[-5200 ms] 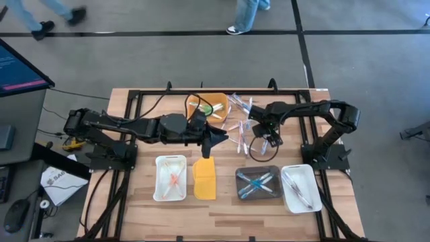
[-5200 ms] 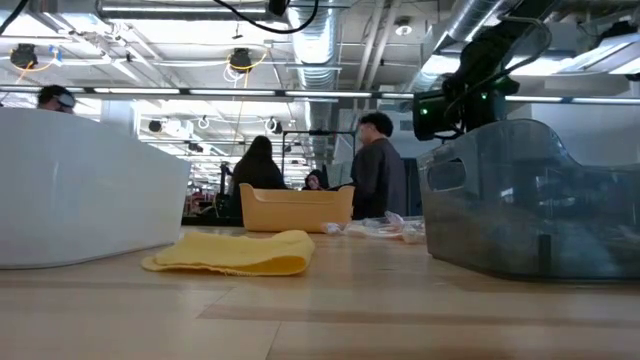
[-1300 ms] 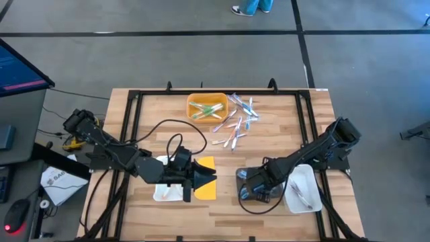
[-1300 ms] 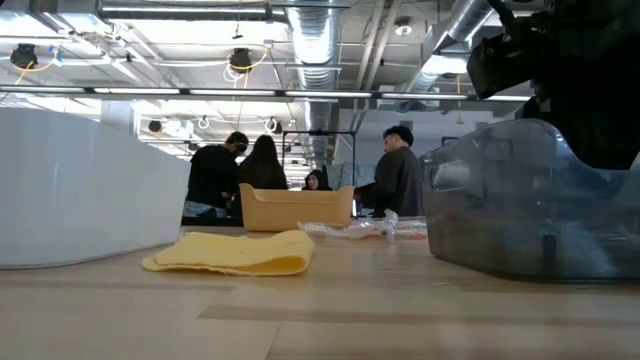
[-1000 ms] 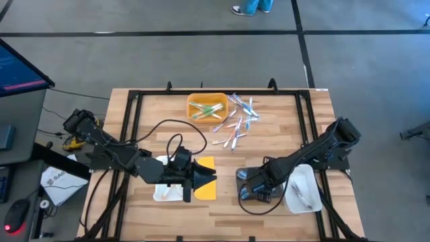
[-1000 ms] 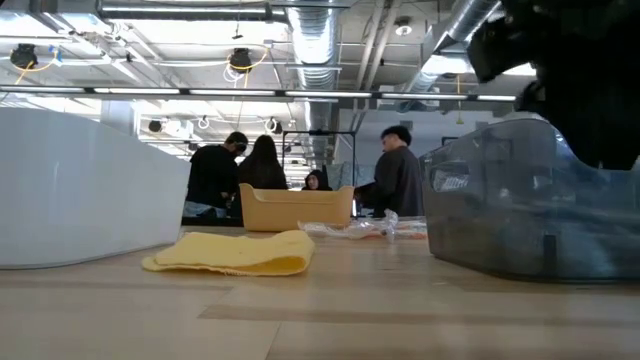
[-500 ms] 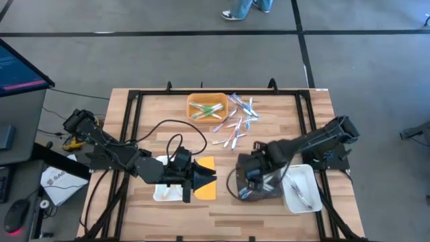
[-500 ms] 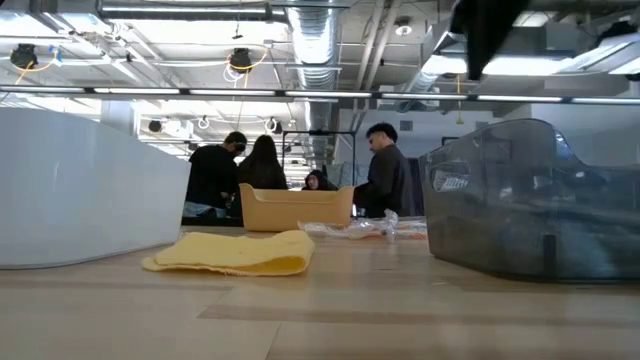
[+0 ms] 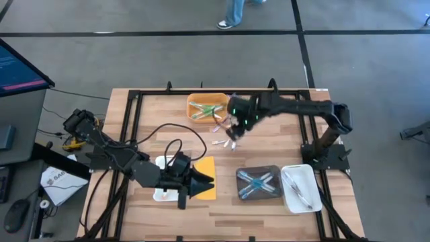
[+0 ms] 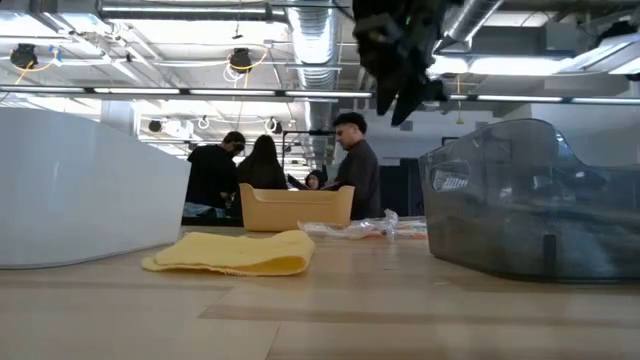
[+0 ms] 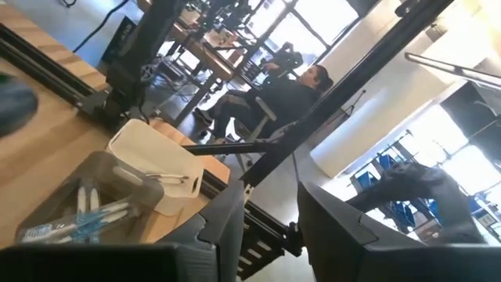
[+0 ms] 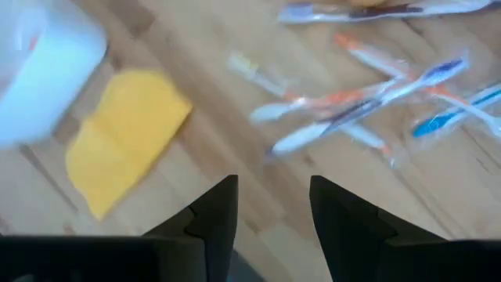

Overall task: Pick & Place Toothbrushes
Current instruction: Put the purple toothbrush into the right white bin

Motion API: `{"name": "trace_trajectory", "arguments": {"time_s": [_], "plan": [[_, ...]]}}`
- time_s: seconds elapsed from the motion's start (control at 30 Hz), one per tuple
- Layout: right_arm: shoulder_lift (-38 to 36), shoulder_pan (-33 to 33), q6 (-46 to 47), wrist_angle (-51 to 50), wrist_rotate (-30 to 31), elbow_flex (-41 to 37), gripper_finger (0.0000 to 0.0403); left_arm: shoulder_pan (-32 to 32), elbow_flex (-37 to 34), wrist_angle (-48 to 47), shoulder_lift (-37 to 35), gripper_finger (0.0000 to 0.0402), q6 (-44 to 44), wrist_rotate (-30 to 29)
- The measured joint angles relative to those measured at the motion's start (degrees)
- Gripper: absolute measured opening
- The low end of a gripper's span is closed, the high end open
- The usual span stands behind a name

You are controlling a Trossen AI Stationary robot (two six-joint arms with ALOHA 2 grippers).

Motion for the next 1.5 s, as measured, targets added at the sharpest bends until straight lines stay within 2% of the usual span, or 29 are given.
{"name": "trace_trajectory", "arguments": {"time_s": [0.13, 0.3, 0.37, 0.47, 0.6, 0.73, 0.87, 1.1, 1.5], "plan": [[0.34, -7.63, 0.61, 5.18, -5.44, -3.85, 0.0157, -0.07, 0.0, -0.01, 0.0, 0.0117, 0.11, -0.12], [0.44, -12.79, 1.78, 12.06, -9.32, -10.03, 0.0154, 0.39, 0.0, -0.04, 0.0, 0.0117, 0.49, -2.14], [0.46, -13.81, 3.4, 13.65, -10.98, -12.15, 0.0151, 0.55, 0.0, -0.04, 0.0, 0.0117, 0.48, -5.78], [0.44, -14.51, 4.61, 16.39, -13.68, -14.39, 0.015, 1.16, 0.0, -0.04, 0.0, 0.0117, 0.22, -14.3], [0.46, -14.28, 4.64, 16.16, -13.45, -15.4, 0.0154, 3.32, 0.0, -0.04, 0.0, 0.0117, 1.96, -21.39], [0.54, -13.36, 5.4, 16.15, -9.88, -16.19, 0.0153, 5.67, 0.0, -0.07, 0.0, 0.0117, 4.84, -21.12], [2.69, -11.89, 6.52, 16.33, -6.5, -16.27, 0.0145, 7.91, 0.0, -0.52, -0.28, 0.0117, 6.95, -16.77], [9.44, -8.93, 11.4, 17.91, -6.46, -16.21, 0.0148, 9.15, 0.0, -4.08, -3.61, 0.0117, 10.05, -11.2], [11.69, -8.5, 16.58, 21.34, -5.94, -16.17, 0.0149, 6.96, 0.0, -15.76, -9.72, 0.0117, 11.04, -10.75]]}}
